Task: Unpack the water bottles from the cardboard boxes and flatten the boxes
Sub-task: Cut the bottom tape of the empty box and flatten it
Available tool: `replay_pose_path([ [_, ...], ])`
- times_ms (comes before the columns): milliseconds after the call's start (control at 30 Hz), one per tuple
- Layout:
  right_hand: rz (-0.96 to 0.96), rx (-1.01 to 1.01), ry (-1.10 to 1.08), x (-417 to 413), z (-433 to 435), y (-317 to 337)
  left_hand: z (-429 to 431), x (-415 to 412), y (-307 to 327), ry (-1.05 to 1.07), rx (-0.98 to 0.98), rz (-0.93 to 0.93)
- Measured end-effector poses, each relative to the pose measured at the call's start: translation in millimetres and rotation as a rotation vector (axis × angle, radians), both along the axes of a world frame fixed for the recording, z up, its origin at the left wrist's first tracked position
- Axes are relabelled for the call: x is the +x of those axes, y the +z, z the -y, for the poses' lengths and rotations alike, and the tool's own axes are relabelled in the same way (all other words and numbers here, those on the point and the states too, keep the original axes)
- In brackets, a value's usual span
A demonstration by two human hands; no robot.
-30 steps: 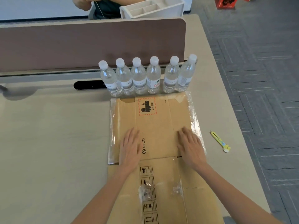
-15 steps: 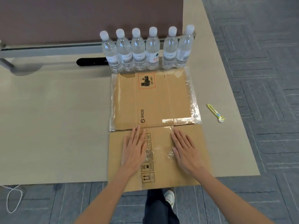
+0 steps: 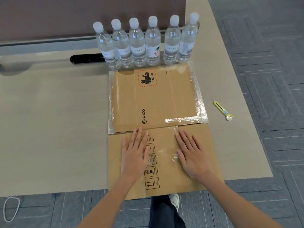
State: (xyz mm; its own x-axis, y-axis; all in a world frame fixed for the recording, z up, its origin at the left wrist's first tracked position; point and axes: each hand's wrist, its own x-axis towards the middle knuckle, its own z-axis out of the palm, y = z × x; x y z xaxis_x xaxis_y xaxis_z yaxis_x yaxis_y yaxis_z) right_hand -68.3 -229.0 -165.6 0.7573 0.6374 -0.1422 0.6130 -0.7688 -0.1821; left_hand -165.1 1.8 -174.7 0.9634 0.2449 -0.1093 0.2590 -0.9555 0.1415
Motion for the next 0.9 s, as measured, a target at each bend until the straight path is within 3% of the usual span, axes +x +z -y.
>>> replay_pose_path([
  [300,-0.03,-0.03,0.004,-0.6,1.0,2.6,-0.6,-1.3,-1.4,-0.006,-0.022,0.011],
  [400,-0.075,-0.015,0.048,7.4,4.5,6.5,-5.7,-1.1,2.4,-0.027,-0.12,0.032],
  [500,-0.086,0.019,-0.004,30.5,7.3,14.4,-28.0,2.1,9.8,0.092,-0.259,0.09],
  [633,-0.104,-0.071,-0.199,59.7,3.6,12.7,-67.3,12.7,1.6,0.24,-0.173,0.093],
  [900,0.0,-0.073,-0.204,58.7,6.0,-4.3,-67.2,17.1,-15.7,0.217,-0.098,0.159],
])
